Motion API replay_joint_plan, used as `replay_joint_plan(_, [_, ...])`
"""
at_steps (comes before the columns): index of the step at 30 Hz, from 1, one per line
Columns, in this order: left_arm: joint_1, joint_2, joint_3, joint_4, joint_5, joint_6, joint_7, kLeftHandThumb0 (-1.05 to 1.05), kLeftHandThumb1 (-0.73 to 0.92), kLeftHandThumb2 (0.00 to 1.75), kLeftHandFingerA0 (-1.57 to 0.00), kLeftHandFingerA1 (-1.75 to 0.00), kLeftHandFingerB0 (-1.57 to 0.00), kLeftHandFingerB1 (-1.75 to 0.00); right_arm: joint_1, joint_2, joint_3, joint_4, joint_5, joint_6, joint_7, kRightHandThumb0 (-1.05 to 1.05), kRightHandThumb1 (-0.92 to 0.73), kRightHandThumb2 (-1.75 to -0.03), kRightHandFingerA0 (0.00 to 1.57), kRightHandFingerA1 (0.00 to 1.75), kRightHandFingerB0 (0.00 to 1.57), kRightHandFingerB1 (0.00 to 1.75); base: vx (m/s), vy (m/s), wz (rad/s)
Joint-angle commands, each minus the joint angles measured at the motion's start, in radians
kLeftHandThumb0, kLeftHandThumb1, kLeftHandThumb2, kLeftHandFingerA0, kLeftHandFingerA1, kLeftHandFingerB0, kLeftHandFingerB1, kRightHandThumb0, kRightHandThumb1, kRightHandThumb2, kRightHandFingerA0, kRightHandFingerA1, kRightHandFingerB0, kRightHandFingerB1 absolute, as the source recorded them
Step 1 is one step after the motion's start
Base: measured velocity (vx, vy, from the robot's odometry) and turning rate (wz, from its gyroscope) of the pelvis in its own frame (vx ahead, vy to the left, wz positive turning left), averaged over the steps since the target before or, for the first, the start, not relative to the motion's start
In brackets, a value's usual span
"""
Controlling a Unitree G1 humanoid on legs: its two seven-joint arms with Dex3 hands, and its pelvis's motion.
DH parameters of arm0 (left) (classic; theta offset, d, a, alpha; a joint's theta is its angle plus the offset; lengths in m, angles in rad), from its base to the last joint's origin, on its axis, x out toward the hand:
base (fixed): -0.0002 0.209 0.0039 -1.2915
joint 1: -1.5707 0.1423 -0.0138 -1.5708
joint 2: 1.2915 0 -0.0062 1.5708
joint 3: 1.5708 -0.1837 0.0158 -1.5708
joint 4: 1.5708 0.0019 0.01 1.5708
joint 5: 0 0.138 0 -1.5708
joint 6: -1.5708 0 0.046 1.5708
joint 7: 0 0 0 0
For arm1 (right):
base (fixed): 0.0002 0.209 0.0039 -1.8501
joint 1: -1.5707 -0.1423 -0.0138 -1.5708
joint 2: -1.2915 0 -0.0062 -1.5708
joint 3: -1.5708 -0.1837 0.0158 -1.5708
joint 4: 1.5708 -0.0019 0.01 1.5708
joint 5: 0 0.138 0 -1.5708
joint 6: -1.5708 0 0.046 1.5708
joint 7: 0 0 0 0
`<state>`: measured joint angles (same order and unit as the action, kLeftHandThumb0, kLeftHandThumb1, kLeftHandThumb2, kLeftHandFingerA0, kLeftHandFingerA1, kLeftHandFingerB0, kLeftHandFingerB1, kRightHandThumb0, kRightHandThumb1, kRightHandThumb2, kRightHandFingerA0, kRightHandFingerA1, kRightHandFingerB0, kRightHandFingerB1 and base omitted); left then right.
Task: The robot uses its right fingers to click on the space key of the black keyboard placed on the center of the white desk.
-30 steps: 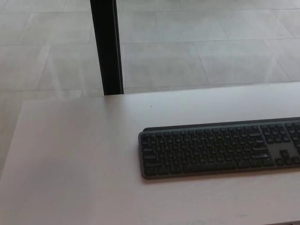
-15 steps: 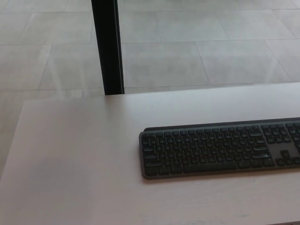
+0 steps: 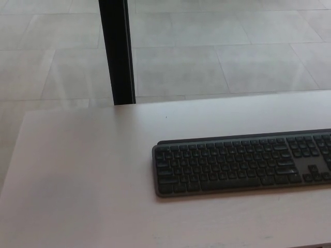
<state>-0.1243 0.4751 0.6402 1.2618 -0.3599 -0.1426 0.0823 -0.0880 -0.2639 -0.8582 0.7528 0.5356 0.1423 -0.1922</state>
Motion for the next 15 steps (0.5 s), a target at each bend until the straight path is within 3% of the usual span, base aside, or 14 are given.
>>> replay_joint_plan(1, [0.005, 0.021, 0.005, 0.001, -0.007, -0.013, -0.003, -0.46, 0.58, 0.57, -0.74, -0.75, -0.75, -0.59, 0.007, 0.01, 0.001, -0.025, 0.029, 0.009, -0.003, -0.34, -0.33, -0.71, 0.78, 0.84, 0.74, 0.8, 0.0, 0.0, 0.0])
replay_joint_plan(3, [0.001, 0.02, 0.004, 0.003, -0.004, -0.013, 0.004, -0.46, 0.58, 0.57, -0.76, -0.77, -0.76, -0.59, 0.014, 0.013, 0.006, -0.046, 0.028, 0.018, -0.012, -0.34, -0.34, -0.72, 0.77, 0.83, 0.73, 0.79, 0.0, 0.0, 0.0])
replay_joint_plan(4, [0.0, 0.021, 0.002, 0.006, -0.002, -0.008, 0.008, -0.46, 0.58, 0.57, -0.78, -0.76, -0.75, -0.59, 0.015, 0.003, 0.009, -0.027, 0.025, 0.015, 0.004, -0.34, -0.37, -0.71, 0.67, 0.78, 0.72, 0.77, 0.0, 0.0, 0.0])
replay_joint_plan(10, [0.009, 0.02, 0.007, 0.003, -0.007, -0.02, -0.002, -0.48, 0.57, 0.57, -0.78, -0.74, -0.74, -0.59, 0.021, -0.003, 0.022, -0.008, 0.018, 0.006, -0.016, -0.36, -0.36, -0.7, 0.72, 0.8, 0.82, 0.8, 0.0, 0.0, 0.0])
replay_joint_plan(15, [0.009, 0.023, -0.007, 0.006, 0.009, -0.022, 0.007, -0.48, 0.58, 0.57, -0.78, -0.76, -0.76, -0.59, 0.03, 0.013, 0.01, -0.052, 0.05, 0.027, -0.011, -0.32, -0.35, -0.75, 0.71, 0.81, 0.78, 0.84, 0.0, 0.0, 0.0])
